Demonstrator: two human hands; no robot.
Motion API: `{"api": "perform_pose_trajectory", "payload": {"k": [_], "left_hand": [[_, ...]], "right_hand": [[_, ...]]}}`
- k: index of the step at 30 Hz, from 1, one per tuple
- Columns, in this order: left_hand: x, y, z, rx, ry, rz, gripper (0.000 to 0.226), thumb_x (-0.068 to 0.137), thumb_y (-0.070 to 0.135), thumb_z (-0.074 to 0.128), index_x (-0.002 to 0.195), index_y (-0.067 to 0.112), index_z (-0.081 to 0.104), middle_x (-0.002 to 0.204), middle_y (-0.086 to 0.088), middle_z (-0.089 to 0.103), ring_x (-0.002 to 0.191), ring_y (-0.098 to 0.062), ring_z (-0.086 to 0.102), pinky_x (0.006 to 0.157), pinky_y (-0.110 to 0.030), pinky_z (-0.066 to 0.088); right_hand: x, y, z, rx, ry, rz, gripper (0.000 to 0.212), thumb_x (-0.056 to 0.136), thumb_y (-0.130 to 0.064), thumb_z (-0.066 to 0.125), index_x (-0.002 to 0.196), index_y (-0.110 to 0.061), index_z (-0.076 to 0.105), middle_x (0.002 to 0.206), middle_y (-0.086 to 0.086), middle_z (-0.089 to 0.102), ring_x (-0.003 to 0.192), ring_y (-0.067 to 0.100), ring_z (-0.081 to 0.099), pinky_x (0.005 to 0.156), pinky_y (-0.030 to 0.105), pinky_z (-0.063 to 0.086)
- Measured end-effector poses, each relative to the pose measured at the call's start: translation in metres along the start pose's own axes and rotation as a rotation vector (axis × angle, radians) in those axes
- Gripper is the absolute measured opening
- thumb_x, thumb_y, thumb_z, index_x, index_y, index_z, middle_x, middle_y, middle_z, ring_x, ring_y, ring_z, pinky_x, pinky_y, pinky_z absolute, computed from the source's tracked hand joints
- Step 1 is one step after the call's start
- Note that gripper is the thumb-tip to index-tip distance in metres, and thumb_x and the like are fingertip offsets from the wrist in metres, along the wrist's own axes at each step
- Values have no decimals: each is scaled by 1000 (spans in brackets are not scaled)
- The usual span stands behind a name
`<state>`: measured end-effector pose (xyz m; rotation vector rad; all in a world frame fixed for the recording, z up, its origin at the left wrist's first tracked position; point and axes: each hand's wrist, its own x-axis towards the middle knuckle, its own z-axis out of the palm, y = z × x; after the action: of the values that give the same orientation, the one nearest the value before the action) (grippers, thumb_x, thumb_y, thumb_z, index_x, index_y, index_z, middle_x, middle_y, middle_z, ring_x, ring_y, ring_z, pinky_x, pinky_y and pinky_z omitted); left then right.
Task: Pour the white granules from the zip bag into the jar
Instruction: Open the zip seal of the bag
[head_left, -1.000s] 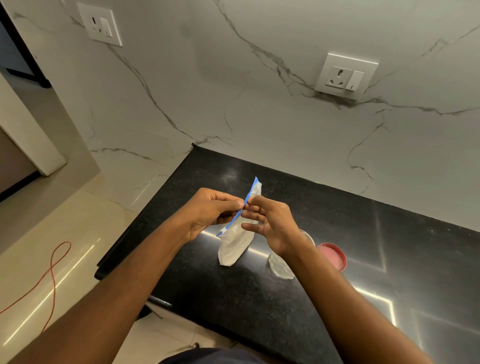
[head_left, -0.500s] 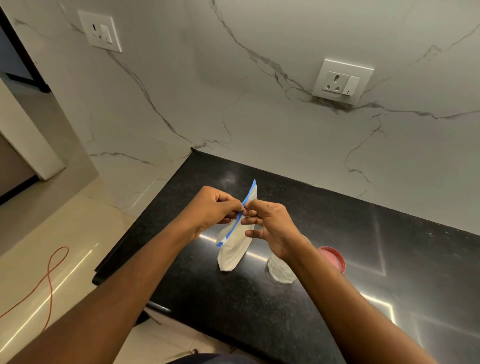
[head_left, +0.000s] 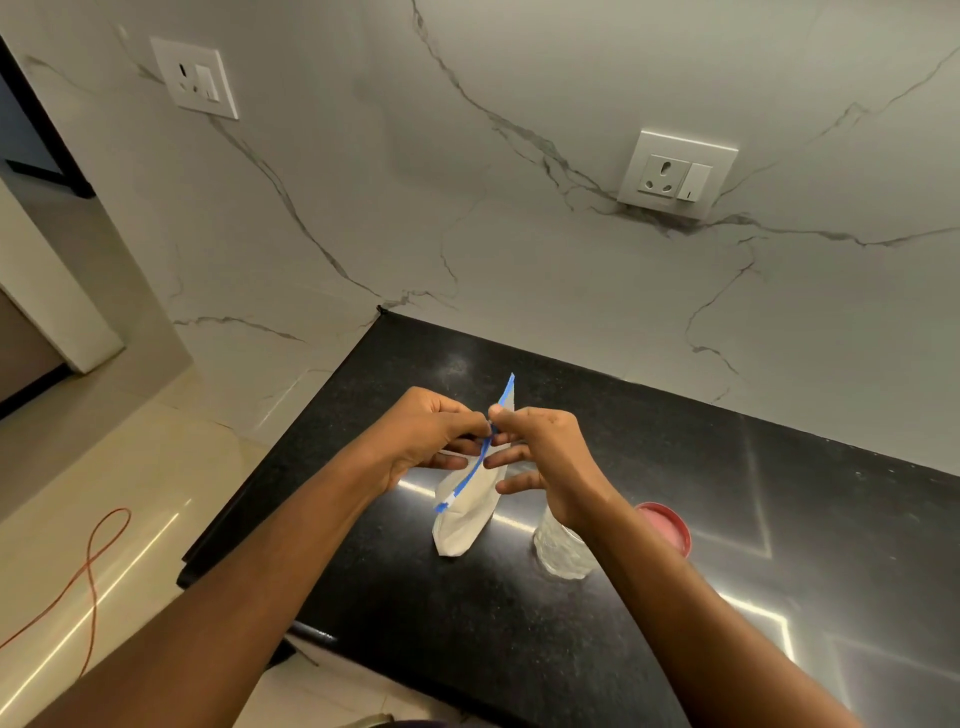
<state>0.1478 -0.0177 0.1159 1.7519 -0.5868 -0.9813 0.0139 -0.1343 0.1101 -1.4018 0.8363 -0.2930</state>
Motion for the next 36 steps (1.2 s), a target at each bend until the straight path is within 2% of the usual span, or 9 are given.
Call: {"api": "perform_pose_trajectory", "payload": {"k": [9, 13, 17, 20, 23, 25, 27, 30, 36], "left_hand": [[2, -3, -1, 159, 84, 84, 23, 98, 23, 68, 88, 4, 77, 75, -1, 81, 71, -12, 80, 57, -23, 63], [-2, 6, -19, 545, 365, 263, 16, 90, 25, 73, 75, 18, 74, 66, 1, 74, 56, -15, 74, 55, -32, 65], [-7, 13, -34, 807, 451, 299, 14, 87, 23, 72, 75, 16, 73, 67, 1, 71, 59, -15, 68, 57, -33, 58], [-8, 17, -31, 872, 378, 290, 10, 88, 25, 73, 96, 22, 68, 94, 1, 73, 78, -15, 69, 65, -32, 57], [-1, 28, -20, 1060, 165, 393, 71, 86, 26, 75, 149, 35, 44, 147, 1, 54, 128, -21, 57, 96, -45, 56], [4, 41, -8, 1174, 7, 526, 82, 89, 25, 75, 158, 41, 32, 160, 5, 45, 143, -21, 45, 108, -50, 49], [11, 51, 2, 1244, -120, 622, 62, 94, 32, 74, 149, 39, 47, 148, 6, 59, 134, -19, 56, 104, -46, 52], [18, 63, 5, 1318, -110, 686, 23, 101, 41, 63, 121, 30, 68, 109, 4, 74, 98, -18, 71, 73, -33, 51], [26, 58, -7, 1304, 51, 647, 22, 104, 37, 58, 105, 23, 75, 102, -1, 74, 90, -26, 70, 68, -33, 42]], "right_hand": [[-4, 5, -3, 28, 11, -6, 19, 100, -24, 68, 94, -7, 75, 89, 9, 81, 78, 27, 82, 57, 36, 66], [-7, 0, -23, -182, 122, -192, 14, 99, -16, 68, 92, -5, 64, 77, 12, 78, 67, 24, 80, 54, 37, 65], [-11, -5, -37, -450, 153, -302, 12, 92, -12, 74, 89, -6, 64, 72, 10, 78, 61, 17, 78, 55, 37, 66], [-11, -7, -32, -554, 150, -351, 12, 90, -9, 76, 88, -13, 65, 75, 5, 76, 63, 12, 78, 56, 30, 66], [-8, -12, -25, -645, 117, -416, 11, 92, -7, 74, 94, -17, 70, 85, 1, 75, 71, 14, 77, 65, 27, 66], [-6, -17, -25, -713, 97, -476, 12, 91, -7, 74, 100, -14, 75, 92, 1, 77, 80, 13, 75, 75, 28, 65], [-4, -22, -27, -752, 75, -509, 15, 92, -3, 72, 104, -10, 78, 99, 4, 78, 86, 13, 75, 84, 31, 64], [-3, -25, -29, -716, 99, -537, 15, 92, -1, 71, 102, -8, 79, 97, 6, 79, 87, 14, 76, 86, 36, 65], [-32, 9, -20, -368, 278, -457, 23, 95, -4, 68, 111, -21, 66, 108, -3, 73, 94, 16, 75, 82, 34, 64]]}}
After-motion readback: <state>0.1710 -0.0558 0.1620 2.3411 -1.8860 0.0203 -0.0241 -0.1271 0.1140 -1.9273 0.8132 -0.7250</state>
